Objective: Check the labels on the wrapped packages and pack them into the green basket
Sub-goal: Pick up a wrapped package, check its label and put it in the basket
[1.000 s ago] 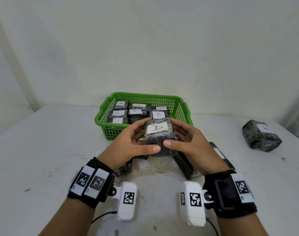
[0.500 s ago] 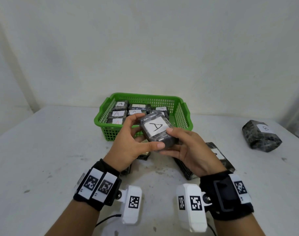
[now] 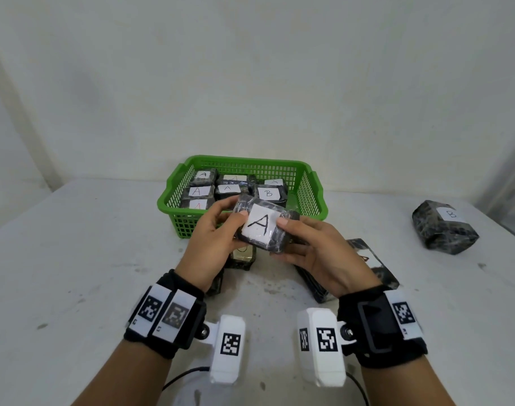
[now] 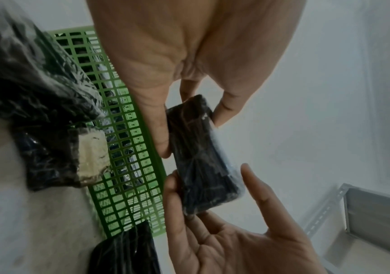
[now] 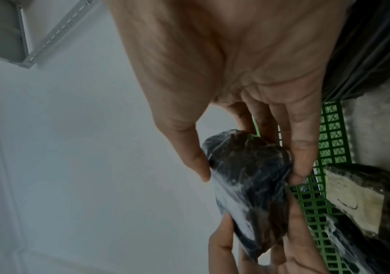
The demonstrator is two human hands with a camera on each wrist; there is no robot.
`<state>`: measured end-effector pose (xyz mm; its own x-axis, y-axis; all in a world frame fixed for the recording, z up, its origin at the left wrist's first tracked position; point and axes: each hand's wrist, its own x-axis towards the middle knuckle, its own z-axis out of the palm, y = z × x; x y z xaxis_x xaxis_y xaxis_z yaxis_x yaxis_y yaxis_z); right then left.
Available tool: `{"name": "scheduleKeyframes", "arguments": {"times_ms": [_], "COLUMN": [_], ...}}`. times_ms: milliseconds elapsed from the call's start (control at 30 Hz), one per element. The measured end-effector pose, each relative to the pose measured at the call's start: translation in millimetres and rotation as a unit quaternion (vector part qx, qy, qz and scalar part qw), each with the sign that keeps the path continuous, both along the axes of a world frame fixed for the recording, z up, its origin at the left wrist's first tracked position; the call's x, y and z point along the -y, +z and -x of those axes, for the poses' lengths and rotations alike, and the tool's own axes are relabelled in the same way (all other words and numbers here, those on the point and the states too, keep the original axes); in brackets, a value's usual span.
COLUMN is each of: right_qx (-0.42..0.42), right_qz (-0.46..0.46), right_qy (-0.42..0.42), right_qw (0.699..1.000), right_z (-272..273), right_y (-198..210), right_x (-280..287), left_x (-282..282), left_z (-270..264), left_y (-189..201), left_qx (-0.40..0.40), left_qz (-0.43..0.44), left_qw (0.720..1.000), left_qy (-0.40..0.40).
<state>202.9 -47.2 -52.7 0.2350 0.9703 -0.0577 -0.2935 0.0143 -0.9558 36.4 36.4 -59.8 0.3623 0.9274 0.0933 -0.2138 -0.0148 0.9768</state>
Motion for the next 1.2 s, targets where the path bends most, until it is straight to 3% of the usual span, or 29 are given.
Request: {"name": "scheduleKeyframes", "arguments": {"times_ms": [167,467,567,633,733,833,967,1100,1200], "right_qx": [0.011,0.039,0.059,0.079,0.101,0.137,0.212,0.304,0.407], "right_qz": [-0.013,0.009,0.007,0.006,0.021,0.064,0.138,0.201,0.238], "right_qy": [-0.035,-0.051,-0.042,-0.044,-0.066,-0.082,-0.06,-0.03,0.0], "right_qw": [0.999,0.998,0.997,0.996,0.992,0.985,0.966,0.931,0.882], "right_z": [-0.1,3.6,-2.5,-8.2,-16.8,-25.2,-25.4,-16.6,-11.3], "right_y": [-1.5,9.5,23.9,33.3,42.8,39.9,29.6,28.2,29.0], "right_x": [-3.0,-17.6,-30.0,-40.9,-64.6,-94.4,-127.3,-148.6,-159.5], "left_x": [1.8,-7.5,-15.4,-31.7,-74.8,-121.3,-162.1,-160.6,-159.7], "left_z": [0.3,7.0,17.8,25.9,36.5,44.7,48.9,41.5,40.9], "left_y": [4.9,14.8,31.0,41.0,50.6,49.6,41.8,40.6,46.2], "left_qx": [0.02,-0.039,-0.116,-0.155,-0.217,-0.302,-0.412,-0.506,-0.607], "left_qz": [0.019,0.009,-0.049,-0.083,-0.108,-0.077,-0.016,-0.012,-0.08], "left_qw": [1.0,0.999,0.992,0.983,0.957,0.932,0.899,0.857,0.789], "left_qy": [-0.002,-0.006,0.002,0.05,0.159,0.184,0.148,0.092,0.061]}}
